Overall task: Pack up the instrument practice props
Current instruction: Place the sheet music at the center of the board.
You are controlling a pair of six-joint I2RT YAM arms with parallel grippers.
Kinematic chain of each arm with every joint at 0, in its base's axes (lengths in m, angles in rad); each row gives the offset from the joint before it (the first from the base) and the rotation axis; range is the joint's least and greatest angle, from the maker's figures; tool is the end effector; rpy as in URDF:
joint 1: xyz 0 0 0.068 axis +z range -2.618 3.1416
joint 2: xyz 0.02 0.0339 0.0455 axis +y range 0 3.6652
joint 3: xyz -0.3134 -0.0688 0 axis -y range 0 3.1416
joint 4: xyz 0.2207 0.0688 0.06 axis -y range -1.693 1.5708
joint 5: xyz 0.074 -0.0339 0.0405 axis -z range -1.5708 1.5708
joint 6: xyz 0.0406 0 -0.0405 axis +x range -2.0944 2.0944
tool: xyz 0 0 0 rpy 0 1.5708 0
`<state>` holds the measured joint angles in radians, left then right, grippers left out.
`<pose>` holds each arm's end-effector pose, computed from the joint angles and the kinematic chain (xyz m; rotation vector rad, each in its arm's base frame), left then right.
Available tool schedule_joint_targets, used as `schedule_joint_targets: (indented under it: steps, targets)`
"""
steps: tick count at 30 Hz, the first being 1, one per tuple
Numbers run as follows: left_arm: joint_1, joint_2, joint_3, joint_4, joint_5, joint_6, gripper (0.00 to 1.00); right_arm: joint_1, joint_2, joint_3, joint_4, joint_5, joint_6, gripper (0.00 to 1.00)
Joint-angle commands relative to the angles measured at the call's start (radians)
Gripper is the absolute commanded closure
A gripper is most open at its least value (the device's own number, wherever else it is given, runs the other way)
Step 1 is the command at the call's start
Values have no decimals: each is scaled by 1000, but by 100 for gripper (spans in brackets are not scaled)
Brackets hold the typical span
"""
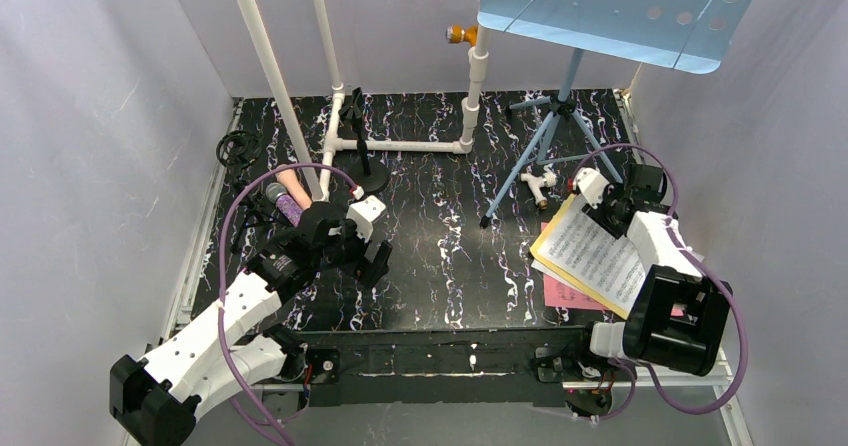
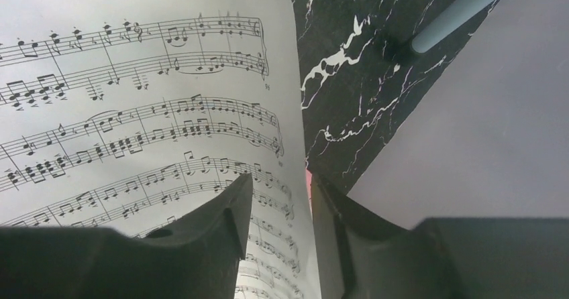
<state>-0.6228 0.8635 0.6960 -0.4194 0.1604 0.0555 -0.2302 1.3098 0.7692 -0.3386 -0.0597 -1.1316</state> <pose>0.1091 -0.0863 0.3109 0.8175 2.0337 -0.4974 0.2267 -0.0506 0.2659 -1.1222 2.2568 -0.5131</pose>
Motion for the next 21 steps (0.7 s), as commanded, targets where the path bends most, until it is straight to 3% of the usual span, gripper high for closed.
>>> schedule_joint_targets:
  steps: [1,6,9,21]
  targets:
    - [6,3,7,-10,17,0,0,-24,-34,28,2,-81,124,48]
    - [6,3,7,-10,20,0,0,-29,-129,49,-44,-201,243,27]
    - [6,3,6,-10,21,0,0,-29,-177,63,-76,-297,312,20]
    - [6,0,7,-10,22,0,0,-36,-227,148,-128,-733,547,15]
